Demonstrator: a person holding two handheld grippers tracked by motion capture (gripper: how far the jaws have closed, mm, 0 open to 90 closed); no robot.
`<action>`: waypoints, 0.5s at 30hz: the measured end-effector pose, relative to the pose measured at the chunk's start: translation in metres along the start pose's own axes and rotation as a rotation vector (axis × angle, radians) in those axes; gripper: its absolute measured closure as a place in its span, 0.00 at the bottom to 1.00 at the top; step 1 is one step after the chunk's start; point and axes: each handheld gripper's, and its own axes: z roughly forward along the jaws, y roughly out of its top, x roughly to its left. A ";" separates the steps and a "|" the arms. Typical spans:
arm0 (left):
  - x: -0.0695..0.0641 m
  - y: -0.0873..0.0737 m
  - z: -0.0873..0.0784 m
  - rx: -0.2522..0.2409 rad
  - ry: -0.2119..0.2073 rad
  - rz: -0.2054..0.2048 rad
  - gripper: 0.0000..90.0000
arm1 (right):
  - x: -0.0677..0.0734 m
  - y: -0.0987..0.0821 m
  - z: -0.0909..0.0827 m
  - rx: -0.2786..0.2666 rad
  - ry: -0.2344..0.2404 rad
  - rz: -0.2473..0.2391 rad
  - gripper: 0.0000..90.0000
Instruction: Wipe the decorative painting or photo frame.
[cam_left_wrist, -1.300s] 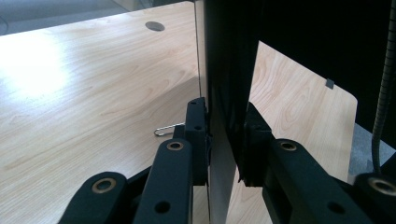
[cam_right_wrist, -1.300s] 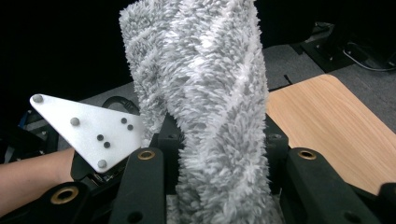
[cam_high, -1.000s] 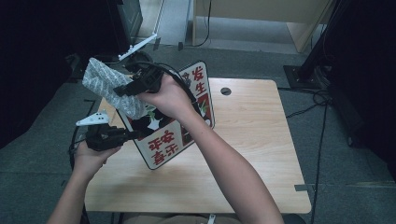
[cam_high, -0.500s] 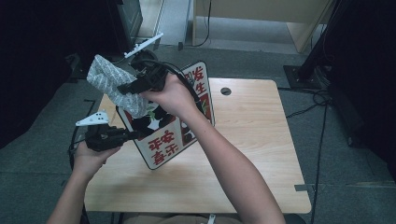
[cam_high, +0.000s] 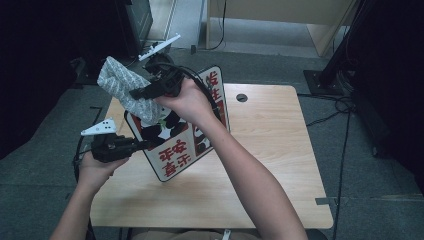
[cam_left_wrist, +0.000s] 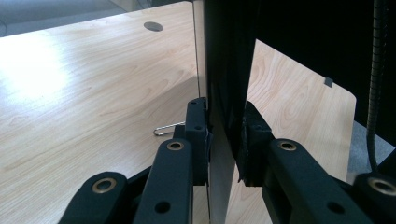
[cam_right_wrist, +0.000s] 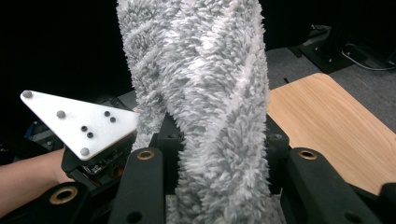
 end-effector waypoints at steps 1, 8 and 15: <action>0.000 0.000 0.000 0.000 -0.001 0.000 0.87 | -0.001 0.000 0.000 -0.001 -0.002 0.000 0.70; 0.000 0.000 0.000 0.001 -0.001 0.000 0.87 | -0.004 -0.001 -0.003 -0.002 -0.008 0.008 0.70; 0.000 0.000 -0.001 0.001 -0.003 -0.001 0.87 | -0.008 -0.003 -0.006 -0.013 -0.007 0.018 0.70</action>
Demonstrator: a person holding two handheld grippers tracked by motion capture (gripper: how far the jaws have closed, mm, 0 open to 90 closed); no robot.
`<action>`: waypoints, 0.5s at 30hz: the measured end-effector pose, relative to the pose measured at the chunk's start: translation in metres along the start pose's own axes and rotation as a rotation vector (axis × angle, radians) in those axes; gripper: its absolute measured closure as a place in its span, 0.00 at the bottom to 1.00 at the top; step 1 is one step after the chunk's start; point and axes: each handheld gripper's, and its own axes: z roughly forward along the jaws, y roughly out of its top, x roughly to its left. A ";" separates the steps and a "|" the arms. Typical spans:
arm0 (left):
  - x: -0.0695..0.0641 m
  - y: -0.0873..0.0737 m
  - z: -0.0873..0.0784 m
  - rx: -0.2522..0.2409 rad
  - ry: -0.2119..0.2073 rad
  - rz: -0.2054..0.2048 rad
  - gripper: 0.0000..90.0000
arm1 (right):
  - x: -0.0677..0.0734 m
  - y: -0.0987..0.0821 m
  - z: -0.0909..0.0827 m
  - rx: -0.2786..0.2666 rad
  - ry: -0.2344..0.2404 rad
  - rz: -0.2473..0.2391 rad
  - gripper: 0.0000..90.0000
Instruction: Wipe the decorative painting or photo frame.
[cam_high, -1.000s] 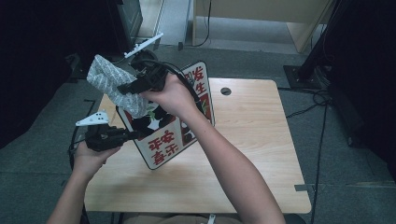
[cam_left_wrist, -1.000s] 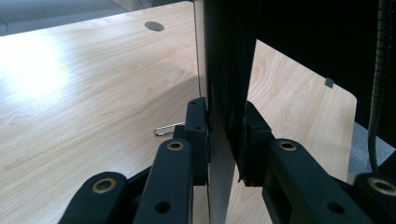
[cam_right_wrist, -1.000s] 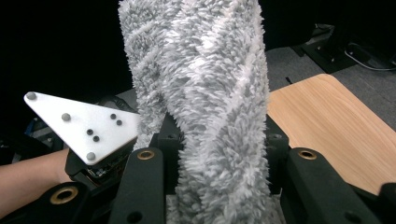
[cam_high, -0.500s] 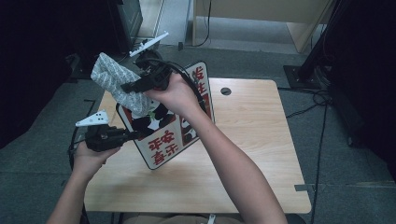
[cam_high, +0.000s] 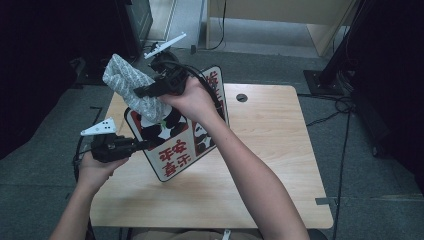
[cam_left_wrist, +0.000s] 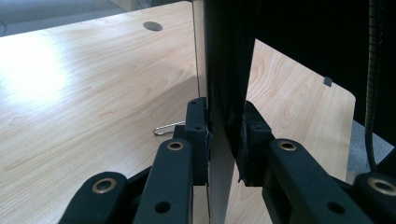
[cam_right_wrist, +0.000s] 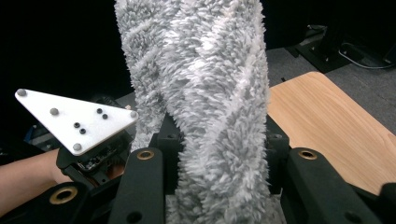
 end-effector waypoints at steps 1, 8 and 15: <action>0.000 0.000 0.000 0.000 0.000 0.000 0.87 | -0.001 0.000 -0.001 0.001 0.001 0.001 0.70; 0.000 0.000 0.000 0.000 0.001 0.002 0.87 | -0.004 -0.002 -0.004 -0.002 -0.008 0.007 0.70; 0.000 0.000 0.000 0.000 0.001 0.001 0.87 | -0.007 -0.002 -0.008 0.001 -0.016 0.011 0.70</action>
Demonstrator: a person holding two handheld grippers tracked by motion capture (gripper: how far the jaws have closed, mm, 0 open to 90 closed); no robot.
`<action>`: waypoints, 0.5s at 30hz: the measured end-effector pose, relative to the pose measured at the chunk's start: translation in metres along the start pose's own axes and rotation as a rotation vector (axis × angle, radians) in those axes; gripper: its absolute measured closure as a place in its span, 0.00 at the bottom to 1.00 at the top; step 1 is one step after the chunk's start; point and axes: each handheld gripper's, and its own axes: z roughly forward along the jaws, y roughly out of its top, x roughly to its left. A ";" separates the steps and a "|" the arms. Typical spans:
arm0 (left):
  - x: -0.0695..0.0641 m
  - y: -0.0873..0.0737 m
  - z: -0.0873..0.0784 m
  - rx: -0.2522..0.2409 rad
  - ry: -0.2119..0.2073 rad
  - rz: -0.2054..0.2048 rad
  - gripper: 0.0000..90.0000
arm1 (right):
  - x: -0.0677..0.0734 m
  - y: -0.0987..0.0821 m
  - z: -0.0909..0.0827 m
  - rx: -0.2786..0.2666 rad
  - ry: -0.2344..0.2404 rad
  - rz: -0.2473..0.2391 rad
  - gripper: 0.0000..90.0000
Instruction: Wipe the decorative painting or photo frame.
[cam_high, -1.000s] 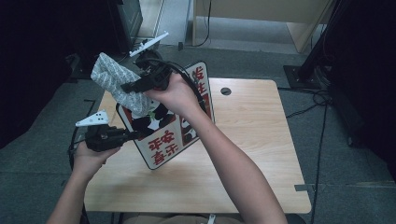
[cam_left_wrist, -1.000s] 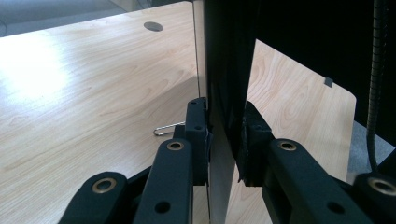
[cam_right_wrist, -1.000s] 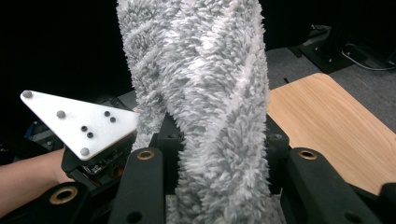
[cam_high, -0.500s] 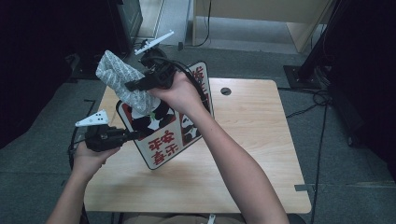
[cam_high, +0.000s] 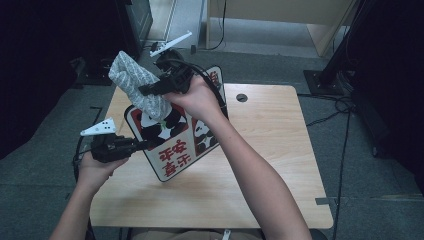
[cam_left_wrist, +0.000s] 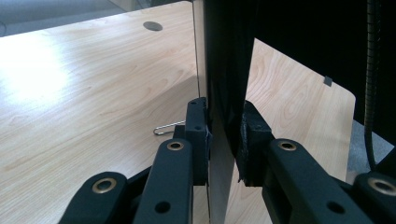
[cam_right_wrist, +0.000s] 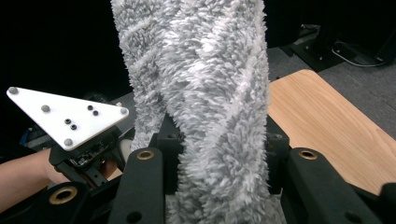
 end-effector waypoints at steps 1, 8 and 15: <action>0.000 0.000 0.000 0.000 -0.001 -0.001 0.87 | 0.000 0.000 0.000 -0.001 -0.002 0.002 0.70; 0.000 0.000 0.000 0.000 0.000 0.000 0.87 | -0.004 -0.001 -0.003 -0.004 -0.007 0.010 0.70; 0.000 0.000 0.000 0.000 0.000 0.001 0.87 | -0.008 -0.002 -0.006 -0.004 -0.016 0.018 0.70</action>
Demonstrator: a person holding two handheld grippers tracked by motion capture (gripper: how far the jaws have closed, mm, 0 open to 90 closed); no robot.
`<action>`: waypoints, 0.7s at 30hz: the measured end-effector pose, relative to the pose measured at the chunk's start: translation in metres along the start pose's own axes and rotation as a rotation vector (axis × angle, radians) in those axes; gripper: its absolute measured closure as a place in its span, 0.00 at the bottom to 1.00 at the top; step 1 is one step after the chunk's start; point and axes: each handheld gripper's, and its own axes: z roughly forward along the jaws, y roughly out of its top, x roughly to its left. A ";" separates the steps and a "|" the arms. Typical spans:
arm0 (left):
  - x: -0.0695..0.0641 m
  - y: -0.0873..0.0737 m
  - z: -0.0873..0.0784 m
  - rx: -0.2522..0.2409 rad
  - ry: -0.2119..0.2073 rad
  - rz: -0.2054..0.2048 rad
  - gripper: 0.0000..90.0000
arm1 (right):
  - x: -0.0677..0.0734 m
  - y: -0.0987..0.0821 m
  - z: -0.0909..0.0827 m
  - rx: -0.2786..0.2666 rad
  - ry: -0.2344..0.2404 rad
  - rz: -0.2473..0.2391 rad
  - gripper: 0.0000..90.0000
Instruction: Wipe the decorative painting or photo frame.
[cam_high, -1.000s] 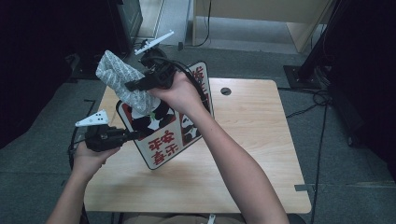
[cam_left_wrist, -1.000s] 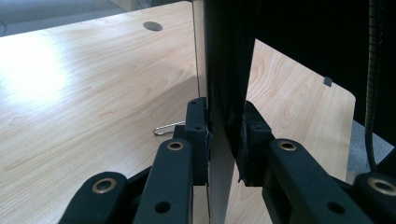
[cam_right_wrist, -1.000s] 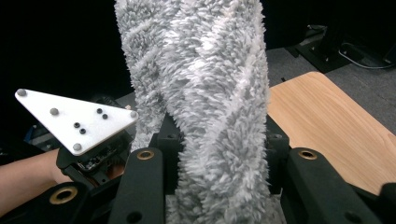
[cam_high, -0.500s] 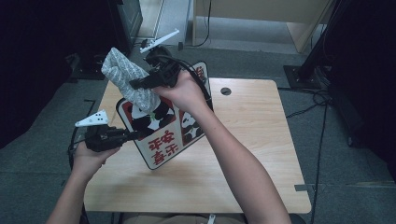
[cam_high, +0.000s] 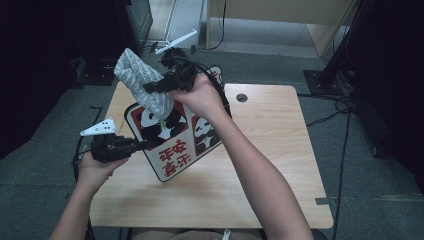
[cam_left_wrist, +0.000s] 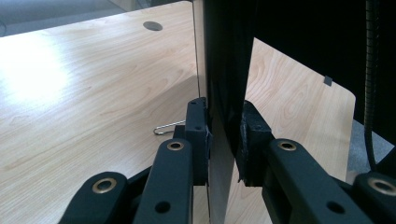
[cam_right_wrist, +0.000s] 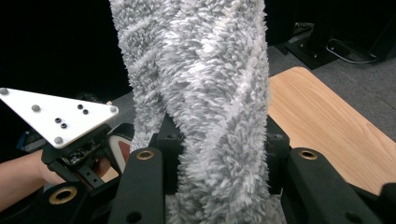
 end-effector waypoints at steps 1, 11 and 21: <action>0.000 0.000 0.000 0.000 -0.001 0.000 0.87 | -0.001 0.000 -0.001 -0.001 -0.004 0.005 0.70; 0.001 0.000 0.000 -0.002 -0.001 0.000 0.87 | -0.003 0.002 -0.004 0.004 -0.036 -0.003 0.70; 0.001 0.000 0.000 -0.001 -0.001 0.002 0.87 | -0.007 0.003 -0.010 0.011 -0.067 -0.012 0.69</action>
